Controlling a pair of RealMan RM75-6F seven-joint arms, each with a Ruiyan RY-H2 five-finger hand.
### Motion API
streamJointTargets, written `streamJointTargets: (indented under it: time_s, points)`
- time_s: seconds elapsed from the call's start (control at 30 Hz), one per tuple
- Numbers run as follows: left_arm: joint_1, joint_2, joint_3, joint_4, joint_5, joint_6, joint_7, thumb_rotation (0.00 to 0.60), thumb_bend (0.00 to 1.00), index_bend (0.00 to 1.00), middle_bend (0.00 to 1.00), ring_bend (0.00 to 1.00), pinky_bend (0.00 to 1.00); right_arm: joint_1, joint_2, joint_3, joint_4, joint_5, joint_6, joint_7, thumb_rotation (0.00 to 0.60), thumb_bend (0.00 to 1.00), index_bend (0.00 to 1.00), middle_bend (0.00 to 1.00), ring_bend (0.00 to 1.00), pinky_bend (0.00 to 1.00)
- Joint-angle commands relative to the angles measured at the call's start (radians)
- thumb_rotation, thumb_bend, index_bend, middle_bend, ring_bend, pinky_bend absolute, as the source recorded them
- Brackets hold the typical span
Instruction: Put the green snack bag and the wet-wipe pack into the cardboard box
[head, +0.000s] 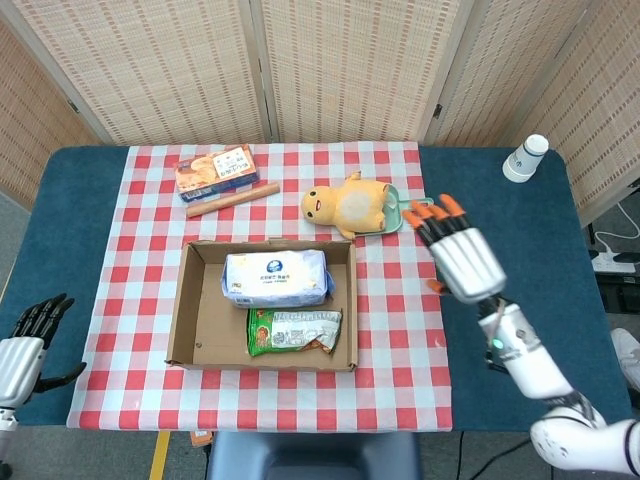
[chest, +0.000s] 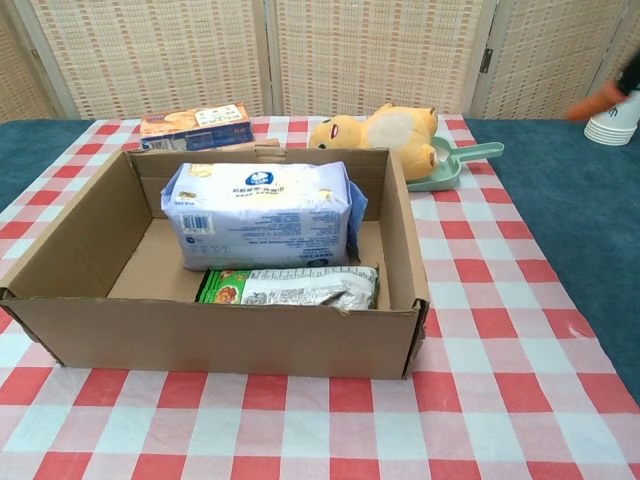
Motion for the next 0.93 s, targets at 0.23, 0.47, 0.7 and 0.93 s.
streamJointTargets:
  time_s: [0.23,0.47,0.7,0.93]
  points:
    - [-0.003,-0.01,-0.008,-0.003,-0.015,-0.006,0.038,0.6,0.2,0.0,0.0,0.0,0.08,-0.318,0.049,-0.166,0.231,-0.098,0.202,0.299,0.6,0.0,0.0,0.0,0.0,0.0]
    - [0.005,-0.007,-0.009,-0.008,-0.02,0.003,0.042,0.6,0.2,0.0,0.0,0.0,0.08,-0.443,-0.086,-0.174,0.496,-0.186,0.327,0.484,0.6,0.0,0.0,0.0,0.0,0.0]
    - [-0.001,-0.011,-0.009,-0.012,-0.021,-0.009,0.051,0.6,0.2,0.0,0.0,0.0,0.08,-0.48,-0.093,-0.152,0.544,-0.24,0.379,0.536,0.6,0.0,0.0,0.0,0.0,0.0]
    - [-0.009,-0.018,-0.012,-0.008,-0.032,-0.028,0.064,0.6,0.2,0.0,0.0,0.0,0.08,-0.484,-0.064,-0.119,0.511,-0.257,0.377,0.526,0.6,0.0,0.0,0.0,0.0,0.0]
